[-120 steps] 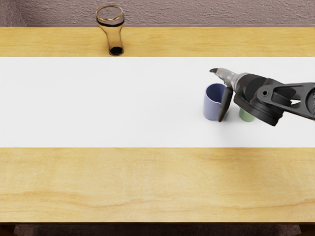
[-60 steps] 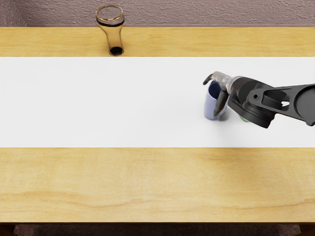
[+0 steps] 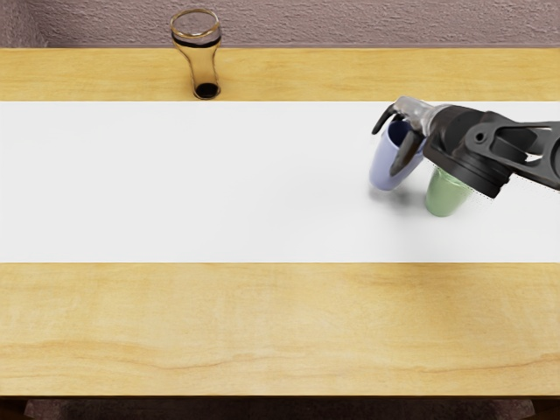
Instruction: Pick up cup and place in cup with right hand
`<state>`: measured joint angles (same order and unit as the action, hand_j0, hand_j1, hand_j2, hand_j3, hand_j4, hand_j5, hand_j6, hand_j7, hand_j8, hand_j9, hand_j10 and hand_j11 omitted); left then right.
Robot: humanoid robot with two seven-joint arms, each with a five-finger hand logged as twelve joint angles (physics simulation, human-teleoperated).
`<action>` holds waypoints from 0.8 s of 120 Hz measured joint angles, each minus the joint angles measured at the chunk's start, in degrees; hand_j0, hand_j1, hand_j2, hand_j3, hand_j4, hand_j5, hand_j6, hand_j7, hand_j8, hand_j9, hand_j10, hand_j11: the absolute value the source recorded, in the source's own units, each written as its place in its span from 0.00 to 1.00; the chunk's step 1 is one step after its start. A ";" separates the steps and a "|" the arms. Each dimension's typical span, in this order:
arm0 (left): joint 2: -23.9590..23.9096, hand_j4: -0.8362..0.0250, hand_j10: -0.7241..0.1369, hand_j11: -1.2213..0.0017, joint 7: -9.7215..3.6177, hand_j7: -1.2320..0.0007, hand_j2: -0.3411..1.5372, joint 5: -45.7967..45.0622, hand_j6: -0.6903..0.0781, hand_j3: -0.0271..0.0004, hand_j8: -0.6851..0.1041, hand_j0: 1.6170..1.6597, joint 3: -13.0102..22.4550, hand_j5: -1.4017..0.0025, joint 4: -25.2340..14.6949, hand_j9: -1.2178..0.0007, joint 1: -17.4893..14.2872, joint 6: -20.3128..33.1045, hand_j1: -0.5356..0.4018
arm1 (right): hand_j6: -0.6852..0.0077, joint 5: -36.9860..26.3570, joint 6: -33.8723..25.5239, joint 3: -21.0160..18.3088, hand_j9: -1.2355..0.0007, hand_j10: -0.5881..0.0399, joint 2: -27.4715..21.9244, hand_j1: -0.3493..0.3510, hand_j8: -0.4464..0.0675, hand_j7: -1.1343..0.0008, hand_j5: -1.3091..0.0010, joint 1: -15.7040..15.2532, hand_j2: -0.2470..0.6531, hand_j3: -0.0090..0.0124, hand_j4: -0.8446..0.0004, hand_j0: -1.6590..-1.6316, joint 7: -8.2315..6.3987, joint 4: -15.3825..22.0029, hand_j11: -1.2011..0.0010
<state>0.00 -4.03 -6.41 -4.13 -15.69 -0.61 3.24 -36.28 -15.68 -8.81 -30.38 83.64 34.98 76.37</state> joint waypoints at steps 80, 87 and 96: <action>0.00 0.97 0.84 0.99 0.02 1.00 0.18 0.00 0.89 0.98 0.86 0.96 -0.01 0.99 -0.01 1.00 0.00 -0.01 0.94 | 0.42 -0.35 17.13 5.64 0.40 0.48 -20.92 0.67 0.40 0.35 0.44 4.22 0.37 0.33 0.33 0.35 0.05 5.03 0.37; 0.00 0.97 0.84 0.99 0.01 1.00 0.18 0.00 0.89 0.98 0.86 0.96 0.00 0.99 -0.01 1.00 0.01 -0.02 0.94 | 0.43 -0.30 17.25 5.43 0.40 0.51 -20.97 0.68 0.40 0.35 0.44 4.12 0.39 0.33 0.33 0.37 0.05 5.38 0.37; 0.00 0.97 0.84 0.99 0.00 1.00 0.18 0.00 0.89 0.98 0.86 0.96 -0.01 0.99 0.00 1.00 0.03 -0.01 0.94 | 0.44 -0.27 17.33 5.04 0.40 0.53 -20.99 0.69 0.41 0.35 0.44 4.02 0.40 0.32 0.33 0.40 0.05 5.61 0.38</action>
<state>0.00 -4.03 -6.41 -4.14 -15.69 -0.59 3.23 -36.55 1.65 -3.78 -51.37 87.67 35.02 81.98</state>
